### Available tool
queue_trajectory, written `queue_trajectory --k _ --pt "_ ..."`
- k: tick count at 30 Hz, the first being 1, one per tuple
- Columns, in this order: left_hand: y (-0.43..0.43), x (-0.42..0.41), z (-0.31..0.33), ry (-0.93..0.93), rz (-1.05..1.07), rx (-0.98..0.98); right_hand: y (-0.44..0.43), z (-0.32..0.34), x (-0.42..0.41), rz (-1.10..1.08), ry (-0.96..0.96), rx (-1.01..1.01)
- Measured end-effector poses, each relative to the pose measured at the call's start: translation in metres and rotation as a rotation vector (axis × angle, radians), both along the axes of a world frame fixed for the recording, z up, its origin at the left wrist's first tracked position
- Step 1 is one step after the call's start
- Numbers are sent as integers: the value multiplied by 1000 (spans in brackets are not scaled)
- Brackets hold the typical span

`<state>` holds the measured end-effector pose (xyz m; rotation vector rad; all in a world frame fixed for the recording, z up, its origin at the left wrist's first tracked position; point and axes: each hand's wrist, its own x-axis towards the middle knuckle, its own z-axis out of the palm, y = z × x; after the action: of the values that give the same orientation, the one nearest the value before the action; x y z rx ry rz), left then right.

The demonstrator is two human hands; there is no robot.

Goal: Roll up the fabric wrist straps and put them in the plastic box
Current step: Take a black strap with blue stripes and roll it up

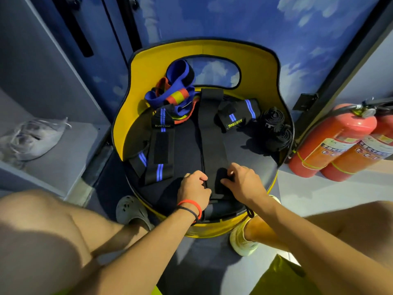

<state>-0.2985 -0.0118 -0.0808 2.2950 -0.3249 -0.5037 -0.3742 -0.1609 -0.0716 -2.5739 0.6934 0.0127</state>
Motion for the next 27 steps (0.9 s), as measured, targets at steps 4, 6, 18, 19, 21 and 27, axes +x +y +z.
queue_trajectory --k 4,6,18,19,21,27 --pt "1 -4 -1 -26 66 -14 13 -4 1 18 15 -59" --pt "0 -6 -1 -57 56 1 16 -4 -1 30 38 -87" --pt "2 -8 2 -112 -18 39 13 2 -40 547 -29 -226" --pt "3 -8 2 -111 -29 31 12 0 -40 550 -44 -238" --pt "8 -8 1 -124 -78 12 10 -4 -39 545 -75 -265" --pt "40 -19 -1 -186 -325 -122 8 -9 -39 550 -103 -289"
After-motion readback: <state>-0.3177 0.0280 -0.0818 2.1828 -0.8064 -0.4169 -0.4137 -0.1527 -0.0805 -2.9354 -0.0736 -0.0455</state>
